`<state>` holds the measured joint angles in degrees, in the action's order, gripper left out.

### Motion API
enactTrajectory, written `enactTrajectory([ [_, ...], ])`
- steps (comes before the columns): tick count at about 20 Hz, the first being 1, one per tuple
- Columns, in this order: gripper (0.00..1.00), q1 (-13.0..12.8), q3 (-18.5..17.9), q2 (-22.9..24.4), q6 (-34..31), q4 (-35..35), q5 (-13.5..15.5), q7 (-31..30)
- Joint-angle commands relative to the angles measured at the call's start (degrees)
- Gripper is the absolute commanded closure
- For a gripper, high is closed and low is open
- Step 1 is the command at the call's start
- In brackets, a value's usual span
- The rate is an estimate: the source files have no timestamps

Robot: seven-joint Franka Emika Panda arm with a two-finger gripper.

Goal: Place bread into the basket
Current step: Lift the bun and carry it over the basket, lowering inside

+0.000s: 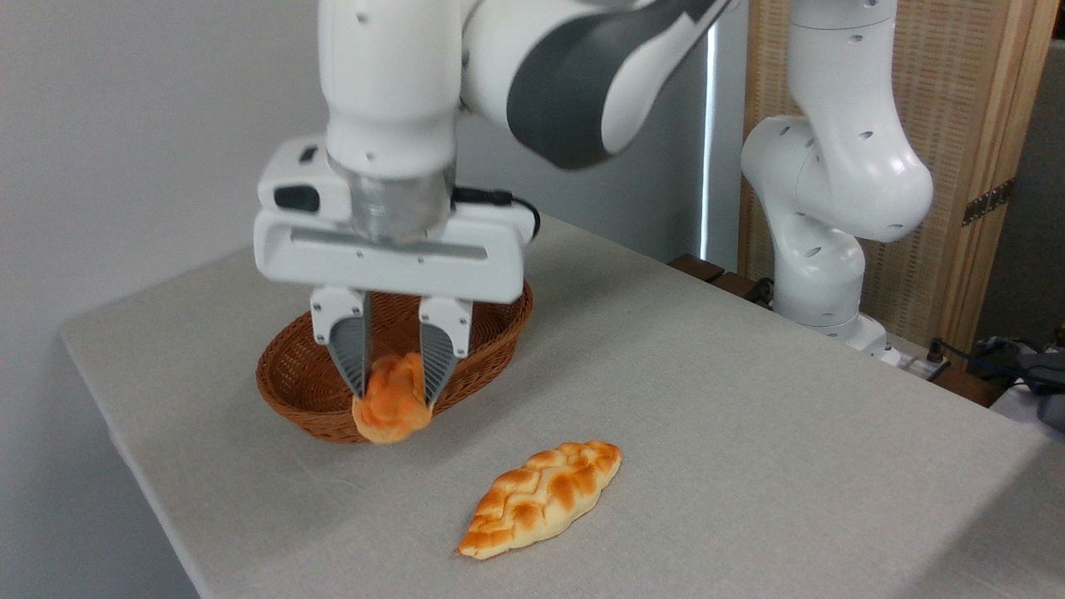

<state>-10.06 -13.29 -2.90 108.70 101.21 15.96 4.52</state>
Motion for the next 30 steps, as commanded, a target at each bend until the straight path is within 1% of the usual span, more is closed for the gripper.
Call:
enactTrajectory([
  [1, 0.44, -2.5, 2.1, -0.5, -2.0, -2.8, -1.0, 2.4],
  [2, 0.44, -2.9, 4.0, -0.2, -2.0, -2.9, -1.1, 2.5],
  [3, 0.44, -3.0, 6.1, 0.3, -1.9, -2.8, -2.0, 2.7],
  [5, 0.43, -3.6, 10.5, 0.2, -1.0, -2.8, -5.9, 3.0],
  [6, 0.4, -4.4, 11.4, -0.2, -0.5, -2.8, -7.8, 3.5],
  [7, 0.39, -5.0, 11.9, -0.3, 1.0, -2.7, -8.7, 3.9],
  [10, 0.39, -7.0, 11.9, -1.1, 5.9, -2.5, -9.1, 4.0],
  [11, 0.37, -7.9, 11.9, -2.4, 7.3, -2.5, -9.3, 4.0],
  [12, 0.33, -9.1, 11.9, -3.5, 8.4, -2.5, -10.5, 3.9],
  [13, 0.29, -10.0, 11.9, -4.5, 8.5, -2.5, -11.8, 3.8],
  [15, 0.29, -11.3, 12.0, -6.3, 9.0, -2.4, -13.3, 3.8],
  [18, 0.29, -12.6, 12.1, -6.8, 9.2, -0.9, -13.7, 3.9],
  [19, 0.27, -12.9, 12.1, -7.0, 9.2, -0.8, -13.7, 3.9],
  [20, 0.21, -13.0, 12.1, -7.5, 9.2, -0.7, -13.7, 3.9],
  [23, 0.09, -12.9, 12.1, -7.6, 9.2, -0.7, -13.8, 4.0],
  [27, 0.0, -12.9, 12.1, -7.6, 9.1, -0.7, -13.8, 4.2],
  [30, 0.0, -12.9, 12.0, -7.5, 8.6, -0.7, -14.2, 7.1],
])
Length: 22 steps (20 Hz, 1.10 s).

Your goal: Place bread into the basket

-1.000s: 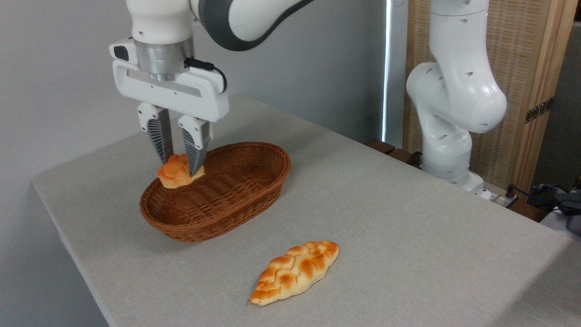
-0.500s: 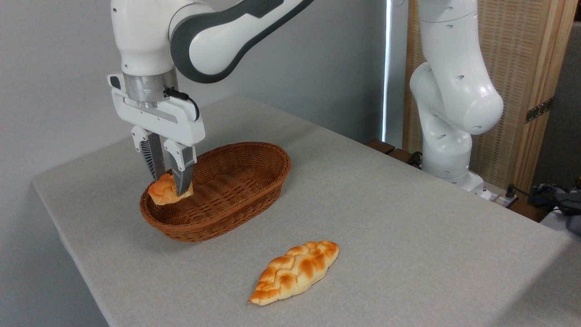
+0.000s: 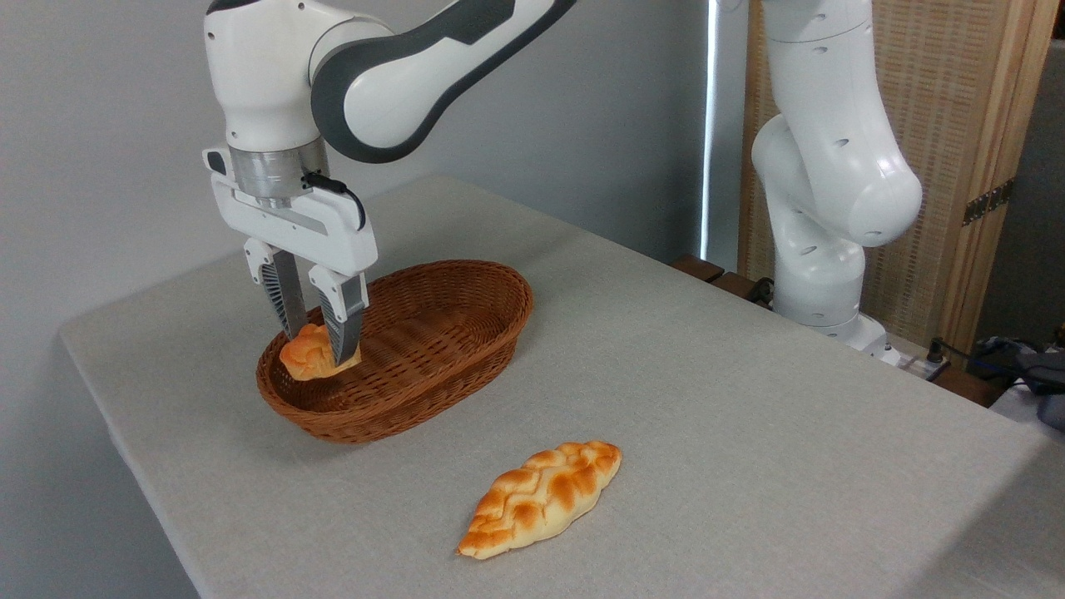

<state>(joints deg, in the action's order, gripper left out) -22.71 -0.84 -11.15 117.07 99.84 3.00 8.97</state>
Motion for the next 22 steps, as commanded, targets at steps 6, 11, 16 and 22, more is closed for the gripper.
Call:
enactTrajectory([
  [6, 0.0, -0.2, -0.5, 1.0, 0.1, 0.6, -1.2, 2.7],
  [11, 0.0, 0.0, -1.2, 2.1, -1.0, 0.5, -1.4, 2.7],
  [16, 0.0, 3.0, -2.0, 6.7, -5.7, 0.1, -1.6, 3.1],
  [22, 0.0, 13.4, 0.2, 10.8, -15.7, -3.5, -1.3, 21.1],
])
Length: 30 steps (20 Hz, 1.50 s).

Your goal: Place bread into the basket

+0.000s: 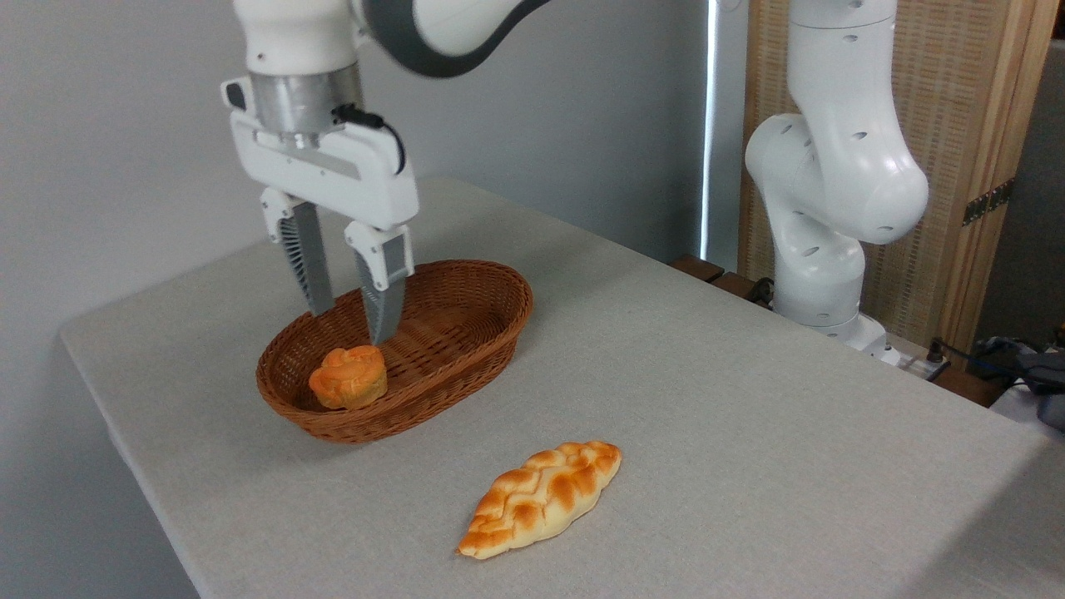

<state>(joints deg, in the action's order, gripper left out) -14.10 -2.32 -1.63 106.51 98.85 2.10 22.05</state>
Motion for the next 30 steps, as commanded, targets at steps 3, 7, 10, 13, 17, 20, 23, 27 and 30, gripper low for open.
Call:
enactTrajectory([
  [3, 0.0, 12.6, 5.8, 1.5, -8.0, -5.1, -0.4, 15.7],
  [7, 0.0, 13.0, 5.1, 2.2, -10.4, -5.8, -0.7, 23.7],
  [10, 0.0, 12.8, 2.4, 2.2, -12.9, -8.1, 0.0, 25.7],
  [13, 0.0, 12.7, 2.5, 2.1, -13.7, -8.3, 0.2, 24.5],
  [17, 0.0, 12.7, 2.9, 2.2, -17.0, -8.3, 0.2, 24.0],
  [20, 0.0, 12.7, 2.9, 2.2, -17.0, -8.3, 0.2, 24.1],
  [23, 0.0, 12.7, 2.7, 2.2, -17.0, -8.3, -0.1, 23.8],
  [27, 0.0, 12.7, 2.5, 2.2, -17.0, -8.3, -0.2, 23.8],
  [30, 0.0, 12.7, 2.4, 2.2, -16.9, -8.2, -0.3, 23.7],
])
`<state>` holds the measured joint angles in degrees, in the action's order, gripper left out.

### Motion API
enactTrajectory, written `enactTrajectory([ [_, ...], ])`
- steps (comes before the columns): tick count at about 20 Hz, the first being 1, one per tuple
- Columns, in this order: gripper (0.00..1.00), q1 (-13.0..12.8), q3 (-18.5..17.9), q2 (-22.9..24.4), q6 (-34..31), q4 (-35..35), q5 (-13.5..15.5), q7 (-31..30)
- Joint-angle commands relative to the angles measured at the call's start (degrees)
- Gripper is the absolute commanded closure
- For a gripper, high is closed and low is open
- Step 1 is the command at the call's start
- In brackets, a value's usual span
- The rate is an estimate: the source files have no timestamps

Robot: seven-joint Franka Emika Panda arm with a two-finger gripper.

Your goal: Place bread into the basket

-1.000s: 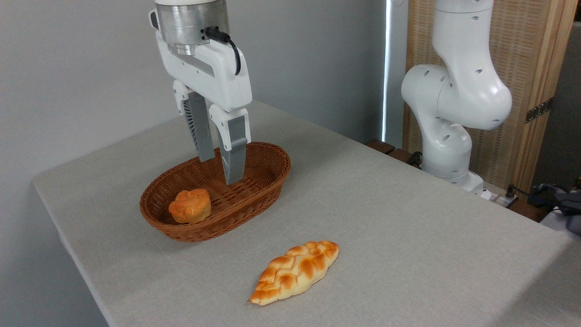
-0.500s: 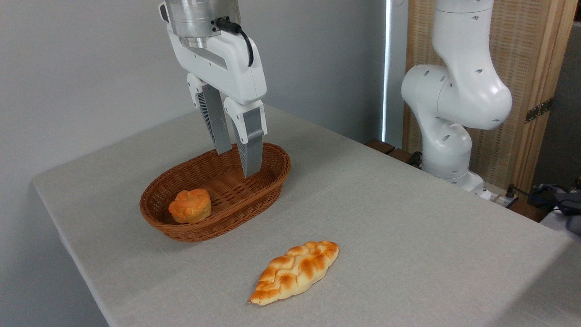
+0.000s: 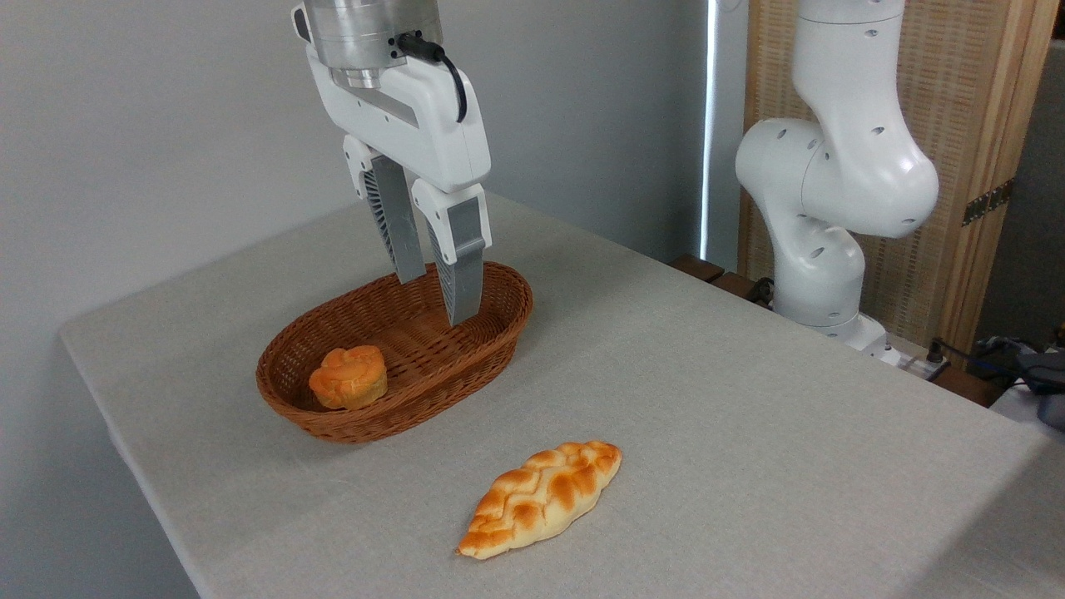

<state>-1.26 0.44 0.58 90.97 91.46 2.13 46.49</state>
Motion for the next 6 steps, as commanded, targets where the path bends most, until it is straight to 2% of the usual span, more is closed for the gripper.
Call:
enactTrajectory([
  [1, 0.0, -0.1, -0.4, 0.0, -1.5, -0.9, -0.5, -0.7],
  [6, 0.0, -0.1, -0.2, 0.0, -1.5, -0.9, -0.4, -0.8],
])
